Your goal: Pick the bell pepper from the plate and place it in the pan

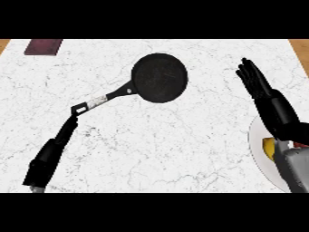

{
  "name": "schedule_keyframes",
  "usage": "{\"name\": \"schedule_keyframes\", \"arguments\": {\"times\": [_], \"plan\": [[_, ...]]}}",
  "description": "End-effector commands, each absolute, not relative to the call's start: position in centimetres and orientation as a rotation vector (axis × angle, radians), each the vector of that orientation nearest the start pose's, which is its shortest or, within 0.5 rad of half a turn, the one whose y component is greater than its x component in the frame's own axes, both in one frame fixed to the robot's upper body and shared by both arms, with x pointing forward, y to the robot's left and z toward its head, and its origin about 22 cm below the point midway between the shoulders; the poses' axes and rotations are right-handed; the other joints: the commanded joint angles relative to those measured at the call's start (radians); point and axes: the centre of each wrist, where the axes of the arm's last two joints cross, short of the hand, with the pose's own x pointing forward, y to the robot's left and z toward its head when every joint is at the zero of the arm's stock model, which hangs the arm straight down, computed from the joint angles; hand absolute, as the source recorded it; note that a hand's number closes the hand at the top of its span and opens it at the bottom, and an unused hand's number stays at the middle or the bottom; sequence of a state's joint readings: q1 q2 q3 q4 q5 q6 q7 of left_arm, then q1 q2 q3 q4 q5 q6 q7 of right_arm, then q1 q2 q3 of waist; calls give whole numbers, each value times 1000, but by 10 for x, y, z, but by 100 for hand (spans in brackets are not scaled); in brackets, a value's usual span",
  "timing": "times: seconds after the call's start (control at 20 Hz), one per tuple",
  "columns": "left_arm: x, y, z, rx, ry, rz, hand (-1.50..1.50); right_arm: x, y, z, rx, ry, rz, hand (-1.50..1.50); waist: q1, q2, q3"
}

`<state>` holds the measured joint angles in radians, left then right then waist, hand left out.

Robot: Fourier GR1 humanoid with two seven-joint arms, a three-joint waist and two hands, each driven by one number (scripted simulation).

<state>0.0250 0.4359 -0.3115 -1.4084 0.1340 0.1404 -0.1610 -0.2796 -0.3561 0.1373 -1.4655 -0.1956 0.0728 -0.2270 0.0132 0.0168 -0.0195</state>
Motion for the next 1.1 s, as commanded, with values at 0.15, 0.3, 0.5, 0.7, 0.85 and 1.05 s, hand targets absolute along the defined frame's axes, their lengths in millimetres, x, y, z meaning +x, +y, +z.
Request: {"name": "schedule_keyframes", "arguments": {"times": [0.15, 0.3, 0.5, 0.7, 0.85, 1.05], "plan": [[215, 303, -29, 322, -1435, -259, 0, 285, -361, 65, -485, -1879, -266, -150, -70, -27, 24], [215, 317, -26, 379, -1421, -241, 0, 233, -435, 28, -967, -1459, -110, -150, -113, 21, 3], [207, 323, -31, 416, -1363, -170, 0, 207, -425, -13, -1105, -1240, -952, -150, -129, -24, 20], [216, 309, -17, 376, -1372, -222, 0, 153, -423, -41, -1284, -992, -845, -150, -63, -19, 15], [216, 298, -7, 366, -1395, -248, 0, 143, -427, -27, -1284, -907, -667, -150, -26, -18, 12], [225, 292, 5, 354, -1407, -251, 0, 130, -438, 15, -1233, -825, -490, -150, -23, -16, 12]]}}
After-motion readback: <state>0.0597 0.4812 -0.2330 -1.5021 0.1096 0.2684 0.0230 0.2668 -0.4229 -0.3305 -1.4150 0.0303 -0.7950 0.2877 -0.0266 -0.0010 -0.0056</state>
